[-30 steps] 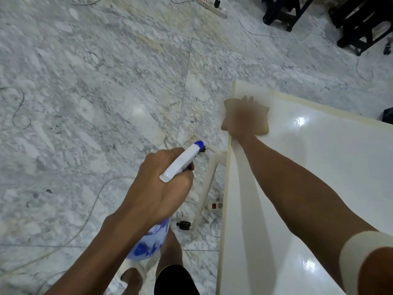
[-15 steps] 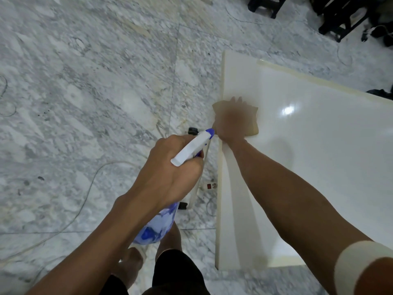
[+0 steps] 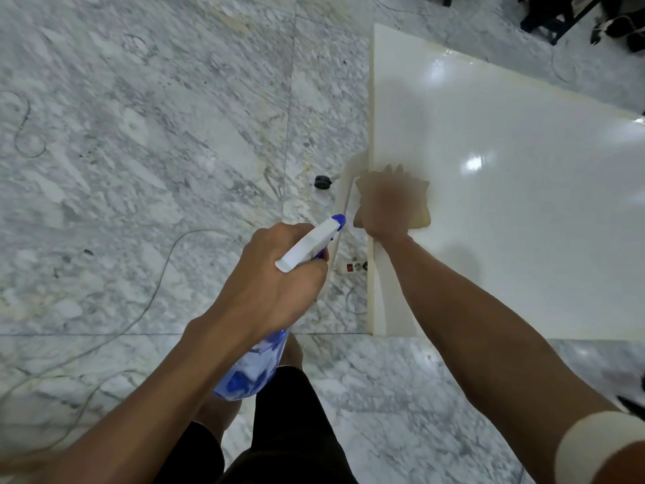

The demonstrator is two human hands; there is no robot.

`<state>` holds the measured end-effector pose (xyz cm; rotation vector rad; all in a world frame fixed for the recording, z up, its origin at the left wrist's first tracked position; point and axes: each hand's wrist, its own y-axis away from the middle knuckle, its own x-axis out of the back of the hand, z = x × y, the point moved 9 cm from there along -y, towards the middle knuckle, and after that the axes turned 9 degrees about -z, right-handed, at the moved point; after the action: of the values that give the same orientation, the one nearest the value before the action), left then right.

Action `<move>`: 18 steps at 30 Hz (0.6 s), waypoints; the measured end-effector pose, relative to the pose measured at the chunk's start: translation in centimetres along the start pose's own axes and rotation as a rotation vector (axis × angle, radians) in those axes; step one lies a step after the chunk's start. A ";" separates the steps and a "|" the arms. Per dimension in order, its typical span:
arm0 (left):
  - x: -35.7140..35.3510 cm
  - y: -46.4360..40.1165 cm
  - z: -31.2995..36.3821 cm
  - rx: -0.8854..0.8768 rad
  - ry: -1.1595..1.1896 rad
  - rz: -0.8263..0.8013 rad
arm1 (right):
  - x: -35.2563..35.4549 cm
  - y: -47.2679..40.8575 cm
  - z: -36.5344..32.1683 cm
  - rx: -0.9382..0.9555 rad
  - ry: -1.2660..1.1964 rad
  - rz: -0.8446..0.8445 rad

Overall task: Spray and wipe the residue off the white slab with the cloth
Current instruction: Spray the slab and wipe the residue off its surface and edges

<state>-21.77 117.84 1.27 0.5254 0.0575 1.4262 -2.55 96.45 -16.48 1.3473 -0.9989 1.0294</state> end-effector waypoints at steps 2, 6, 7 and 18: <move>-0.8 1.2 -0.3 0.006 0.010 -0.015 | -0.6 2.2 0.4 0.003 0.011 0.007; -2.4 3.2 -0.1 -0.035 0.011 -0.036 | -1.7 5.6 1.1 0.002 0.022 -0.013; -2.8 3.6 0.0 -0.051 0.016 -0.040 | -1.9 6.4 1.3 0.000 0.025 -0.011; -8.2 8.8 0.4 -0.125 -0.020 -0.037 | -3.8 16.5 2.7 0.053 -0.035 0.070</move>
<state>-31.12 110.42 2.81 0.4330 -0.0378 1.3781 -19.37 93.24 -15.86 1.3862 -1.0581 1.0943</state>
